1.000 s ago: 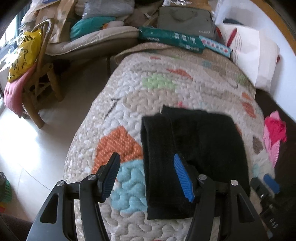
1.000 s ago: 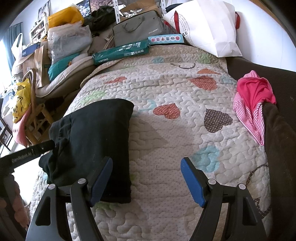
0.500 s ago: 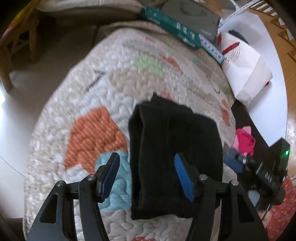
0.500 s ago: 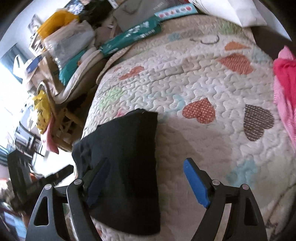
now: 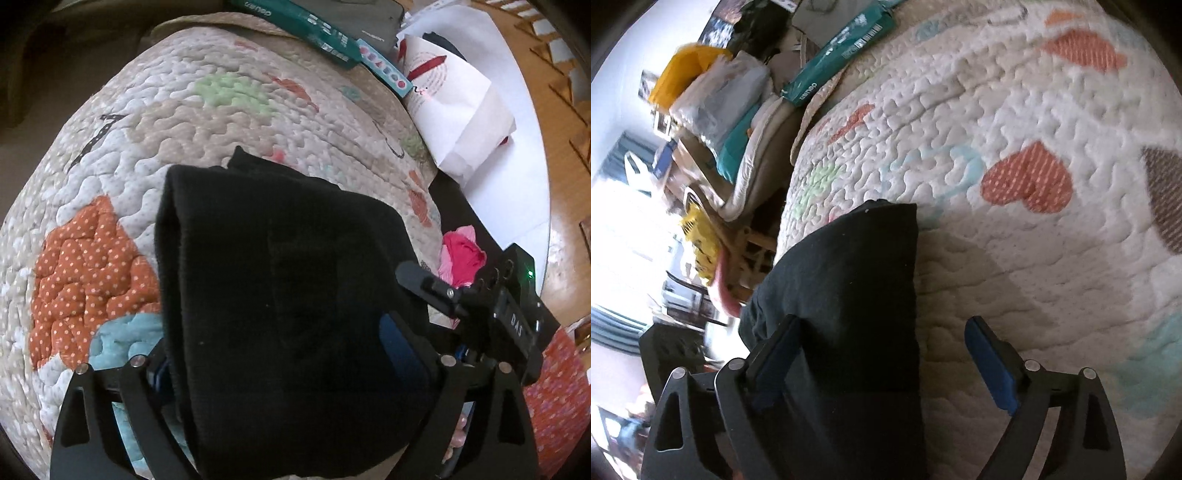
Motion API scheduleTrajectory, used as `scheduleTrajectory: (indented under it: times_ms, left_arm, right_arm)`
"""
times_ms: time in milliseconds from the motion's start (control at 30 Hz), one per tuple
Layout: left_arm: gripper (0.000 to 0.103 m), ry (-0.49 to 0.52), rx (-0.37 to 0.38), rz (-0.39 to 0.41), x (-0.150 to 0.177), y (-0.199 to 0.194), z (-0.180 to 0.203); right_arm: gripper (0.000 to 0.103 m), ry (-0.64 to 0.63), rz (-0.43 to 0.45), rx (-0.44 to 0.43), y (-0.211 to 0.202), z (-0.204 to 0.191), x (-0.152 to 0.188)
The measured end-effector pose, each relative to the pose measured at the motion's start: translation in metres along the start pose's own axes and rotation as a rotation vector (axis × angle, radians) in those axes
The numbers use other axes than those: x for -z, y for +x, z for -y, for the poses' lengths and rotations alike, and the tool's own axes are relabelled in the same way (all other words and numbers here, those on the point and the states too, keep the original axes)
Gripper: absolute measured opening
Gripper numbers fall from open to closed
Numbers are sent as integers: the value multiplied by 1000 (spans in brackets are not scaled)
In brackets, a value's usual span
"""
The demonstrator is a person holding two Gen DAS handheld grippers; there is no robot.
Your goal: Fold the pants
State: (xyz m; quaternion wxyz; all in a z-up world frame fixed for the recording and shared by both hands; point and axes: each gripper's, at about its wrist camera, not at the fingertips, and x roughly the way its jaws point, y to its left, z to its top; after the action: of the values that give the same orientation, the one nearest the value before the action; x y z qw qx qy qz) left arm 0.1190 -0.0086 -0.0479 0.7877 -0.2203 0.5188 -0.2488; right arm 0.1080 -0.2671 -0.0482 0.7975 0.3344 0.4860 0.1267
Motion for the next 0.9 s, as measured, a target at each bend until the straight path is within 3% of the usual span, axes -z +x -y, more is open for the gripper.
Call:
scheduleTrajectory:
  times_ms: [100,167,200,333,600,767,900]
  left_arm:
    - [48,-19,2,-23,-4,-2,-2]
    - [40,-30,-1,-21,-5,-6,-3]
    - [38,-30,-12,-21,-6,-8,-2]
    - [35,-19,-32,3,-14,-19,10]
    - [35,-12,-38,85,-85,-25,29]
    - [35,20,-108,69,-127,9,30]
    - [36,16,-124,36,-140,40,19]
  right_arm:
    - [94,37,12,-45,5,4,1]
    - [85,14,-5,-59,7,-2,1]
    - [70,3,-25,-75,9,-6,2]
    - [50,-95,-33,-45,2,-36,1]
    - [47,-236,48,-22,-20,-90,-50]
    - [47,-231,76,26,-5,-91,-88]
    - [47,-220,69,83,21,-81,-112]
